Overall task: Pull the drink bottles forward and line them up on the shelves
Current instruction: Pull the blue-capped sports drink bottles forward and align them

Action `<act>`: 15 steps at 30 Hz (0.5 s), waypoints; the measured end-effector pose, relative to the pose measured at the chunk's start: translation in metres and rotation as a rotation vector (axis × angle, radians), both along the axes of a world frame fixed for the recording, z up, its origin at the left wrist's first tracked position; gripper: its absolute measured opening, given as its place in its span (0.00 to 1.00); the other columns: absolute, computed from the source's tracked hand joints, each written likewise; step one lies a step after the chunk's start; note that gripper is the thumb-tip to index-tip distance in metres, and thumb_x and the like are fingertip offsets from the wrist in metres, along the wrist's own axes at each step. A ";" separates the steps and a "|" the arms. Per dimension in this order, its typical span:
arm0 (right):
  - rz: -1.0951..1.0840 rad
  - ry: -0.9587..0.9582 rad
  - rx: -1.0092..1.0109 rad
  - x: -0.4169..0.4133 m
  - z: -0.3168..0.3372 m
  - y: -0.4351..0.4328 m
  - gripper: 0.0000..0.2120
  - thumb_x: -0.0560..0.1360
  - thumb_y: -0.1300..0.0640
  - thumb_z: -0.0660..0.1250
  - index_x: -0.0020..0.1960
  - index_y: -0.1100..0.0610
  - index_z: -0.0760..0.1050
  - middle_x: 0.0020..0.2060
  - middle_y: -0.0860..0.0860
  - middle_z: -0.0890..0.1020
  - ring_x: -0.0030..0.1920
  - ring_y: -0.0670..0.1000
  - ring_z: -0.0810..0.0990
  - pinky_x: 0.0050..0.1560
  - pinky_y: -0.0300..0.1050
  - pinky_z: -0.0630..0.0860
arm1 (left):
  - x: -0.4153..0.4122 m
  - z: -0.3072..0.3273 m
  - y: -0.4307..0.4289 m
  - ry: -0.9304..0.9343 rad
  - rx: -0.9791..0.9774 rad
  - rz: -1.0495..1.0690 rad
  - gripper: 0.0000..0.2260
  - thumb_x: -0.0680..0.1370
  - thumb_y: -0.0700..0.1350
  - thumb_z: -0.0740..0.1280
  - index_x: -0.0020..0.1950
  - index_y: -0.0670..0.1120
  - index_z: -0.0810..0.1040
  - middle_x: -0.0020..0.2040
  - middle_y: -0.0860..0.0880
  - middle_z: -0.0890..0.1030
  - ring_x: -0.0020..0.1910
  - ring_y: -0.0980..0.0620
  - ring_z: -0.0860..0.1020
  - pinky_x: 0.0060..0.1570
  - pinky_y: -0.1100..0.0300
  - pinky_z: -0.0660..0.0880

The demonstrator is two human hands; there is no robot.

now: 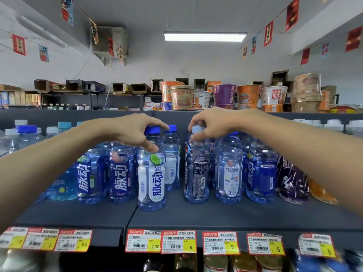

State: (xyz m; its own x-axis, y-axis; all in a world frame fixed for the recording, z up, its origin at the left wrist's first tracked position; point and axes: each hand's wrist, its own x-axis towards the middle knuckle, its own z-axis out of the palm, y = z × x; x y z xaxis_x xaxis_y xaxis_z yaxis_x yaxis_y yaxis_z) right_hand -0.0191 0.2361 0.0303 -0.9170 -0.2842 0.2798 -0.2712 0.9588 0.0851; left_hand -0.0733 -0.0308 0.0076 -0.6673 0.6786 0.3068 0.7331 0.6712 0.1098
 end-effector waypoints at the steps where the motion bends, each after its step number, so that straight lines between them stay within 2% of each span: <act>1: 0.008 -0.014 -0.011 0.000 0.003 0.001 0.17 0.75 0.37 0.71 0.60 0.44 0.78 0.45 0.41 0.78 0.44 0.42 0.77 0.43 0.41 0.70 | 0.000 -0.002 -0.001 -0.056 0.022 -0.015 0.29 0.72 0.50 0.77 0.70 0.62 0.71 0.63 0.50 0.77 0.57 0.46 0.79 0.60 0.44 0.75; 3: 0.002 -0.059 -0.027 0.001 0.009 0.003 0.10 0.76 0.41 0.71 0.55 0.42 0.78 0.46 0.45 0.82 0.47 0.46 0.81 0.45 0.44 0.74 | -0.002 -0.005 -0.001 -0.145 0.059 -0.037 0.28 0.74 0.41 0.76 0.69 0.59 0.70 0.65 0.46 0.75 0.60 0.37 0.78 0.61 0.38 0.75; 5: -0.007 -0.121 -0.062 0.002 0.013 0.004 0.05 0.78 0.46 0.71 0.54 0.42 0.78 0.47 0.45 0.84 0.47 0.48 0.82 0.47 0.44 0.76 | -0.002 -0.006 0.000 -0.177 0.065 -0.045 0.28 0.74 0.39 0.75 0.69 0.58 0.69 0.65 0.45 0.74 0.61 0.35 0.77 0.61 0.37 0.75; 8: 0.019 -0.191 -0.118 0.006 0.015 0.002 0.10 0.79 0.56 0.70 0.55 0.41 0.79 0.48 0.41 0.82 0.47 0.45 0.81 0.46 0.41 0.73 | 0.000 -0.008 0.001 -0.123 0.070 -0.024 0.29 0.73 0.49 0.78 0.70 0.58 0.68 0.66 0.50 0.73 0.61 0.45 0.76 0.65 0.45 0.73; 11: 0.032 -0.237 -0.134 0.011 0.013 -0.007 0.16 0.79 0.60 0.68 0.58 0.40 0.79 0.54 0.43 0.81 0.51 0.45 0.80 0.50 0.44 0.73 | 0.002 -0.016 0.007 0.096 0.018 0.050 0.39 0.67 0.64 0.77 0.73 0.55 0.66 0.65 0.52 0.72 0.60 0.51 0.74 0.62 0.55 0.72; 13: 0.010 -0.230 -0.065 0.012 0.011 -0.016 0.13 0.78 0.52 0.70 0.62 0.41 0.77 0.60 0.46 0.80 0.57 0.47 0.79 0.57 0.47 0.74 | 0.002 -0.023 0.010 0.130 0.039 0.049 0.42 0.64 0.65 0.78 0.72 0.54 0.65 0.63 0.52 0.73 0.58 0.51 0.75 0.59 0.56 0.73; 14: -0.015 -0.211 0.010 0.012 0.009 -0.020 0.16 0.77 0.43 0.70 0.64 0.41 0.75 0.61 0.45 0.79 0.59 0.48 0.77 0.60 0.49 0.73 | 0.001 -0.024 0.010 0.129 0.055 0.037 0.42 0.63 0.65 0.79 0.71 0.54 0.65 0.62 0.52 0.74 0.57 0.51 0.75 0.58 0.56 0.73; 15: -0.050 -0.185 0.092 0.012 0.006 -0.023 0.25 0.73 0.33 0.70 0.66 0.42 0.73 0.62 0.44 0.76 0.60 0.48 0.76 0.62 0.51 0.73 | 0.000 -0.025 0.009 0.130 0.066 0.029 0.42 0.63 0.64 0.79 0.70 0.54 0.66 0.61 0.52 0.74 0.57 0.51 0.75 0.57 0.56 0.73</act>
